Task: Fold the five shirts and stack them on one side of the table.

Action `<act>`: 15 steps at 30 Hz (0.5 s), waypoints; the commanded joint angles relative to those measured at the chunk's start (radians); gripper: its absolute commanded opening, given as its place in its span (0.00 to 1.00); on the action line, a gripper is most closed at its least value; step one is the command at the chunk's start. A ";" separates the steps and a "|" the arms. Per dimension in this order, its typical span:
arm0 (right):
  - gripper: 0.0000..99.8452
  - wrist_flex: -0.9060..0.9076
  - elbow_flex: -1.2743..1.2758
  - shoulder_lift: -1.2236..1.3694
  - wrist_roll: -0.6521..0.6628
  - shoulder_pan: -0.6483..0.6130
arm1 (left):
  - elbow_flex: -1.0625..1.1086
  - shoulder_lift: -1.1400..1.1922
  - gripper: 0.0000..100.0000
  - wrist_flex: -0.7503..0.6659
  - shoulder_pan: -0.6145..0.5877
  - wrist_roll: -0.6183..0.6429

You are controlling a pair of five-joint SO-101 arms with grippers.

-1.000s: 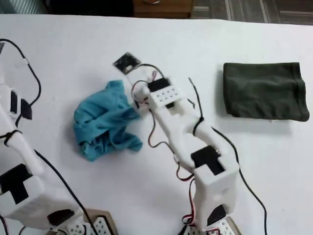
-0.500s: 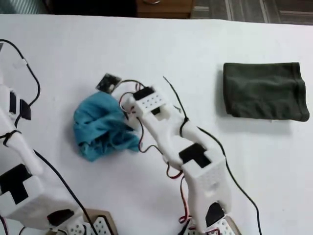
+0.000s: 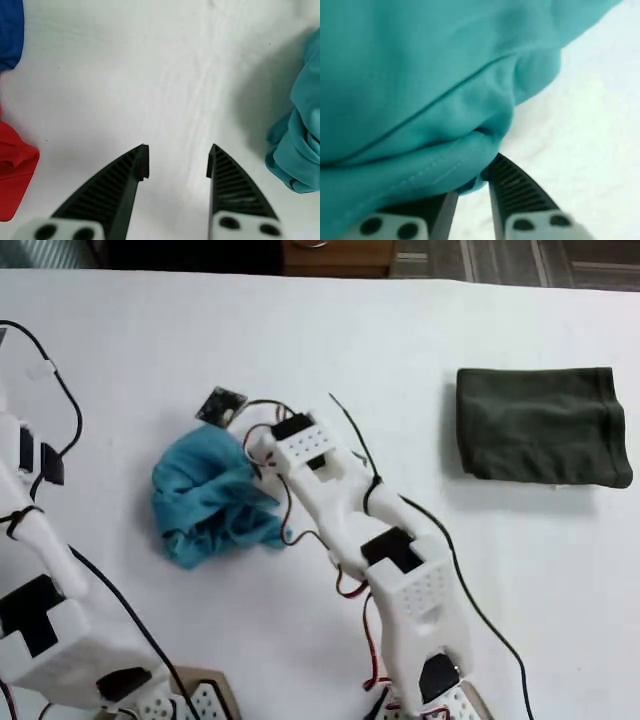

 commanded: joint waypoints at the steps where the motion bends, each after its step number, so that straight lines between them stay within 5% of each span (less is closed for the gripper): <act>1: 0.02 0.030 -0.028 -0.008 -0.063 0.022 | -0.002 -0.054 0.21 0.011 -0.011 -0.002; 6: 0.02 0.042 -0.026 -0.111 -0.175 0.148 | 0.005 -0.052 0.21 0.002 -0.005 -0.002; 15: 0.02 0.084 -0.025 -0.335 -0.120 0.492 | 0.196 -0.054 0.21 -0.123 0.055 -0.002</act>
